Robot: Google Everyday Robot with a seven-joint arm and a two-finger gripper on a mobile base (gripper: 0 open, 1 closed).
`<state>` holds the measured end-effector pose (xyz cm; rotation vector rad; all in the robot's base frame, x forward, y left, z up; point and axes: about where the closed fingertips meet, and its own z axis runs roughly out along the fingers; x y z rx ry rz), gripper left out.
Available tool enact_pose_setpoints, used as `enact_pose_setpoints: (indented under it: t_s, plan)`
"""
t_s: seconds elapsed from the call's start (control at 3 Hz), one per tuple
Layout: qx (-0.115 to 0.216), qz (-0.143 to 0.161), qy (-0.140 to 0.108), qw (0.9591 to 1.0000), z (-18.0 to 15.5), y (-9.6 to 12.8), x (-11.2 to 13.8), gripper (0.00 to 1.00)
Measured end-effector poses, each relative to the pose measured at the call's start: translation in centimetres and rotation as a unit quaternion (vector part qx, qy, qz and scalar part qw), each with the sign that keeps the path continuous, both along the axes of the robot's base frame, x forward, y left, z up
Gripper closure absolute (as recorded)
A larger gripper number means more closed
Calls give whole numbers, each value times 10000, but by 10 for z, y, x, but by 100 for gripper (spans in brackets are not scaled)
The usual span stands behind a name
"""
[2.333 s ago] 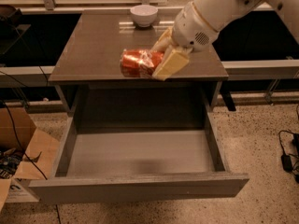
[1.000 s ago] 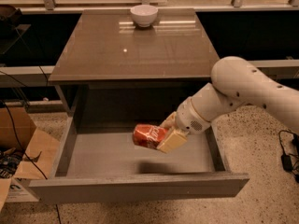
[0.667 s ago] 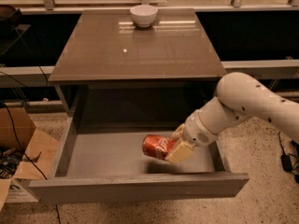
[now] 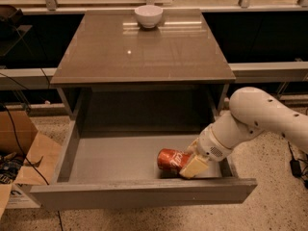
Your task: Place coke can into top drawer
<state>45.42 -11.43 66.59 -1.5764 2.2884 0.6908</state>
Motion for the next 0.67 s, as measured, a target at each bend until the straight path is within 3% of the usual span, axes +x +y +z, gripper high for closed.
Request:
enact_pose_setpoints:
  t_s: [0.33, 0.67]
  plan:
    - [-5, -2, 4, 10000, 0, 0, 0, 16]
    - [-5, -2, 4, 10000, 0, 0, 0, 0]
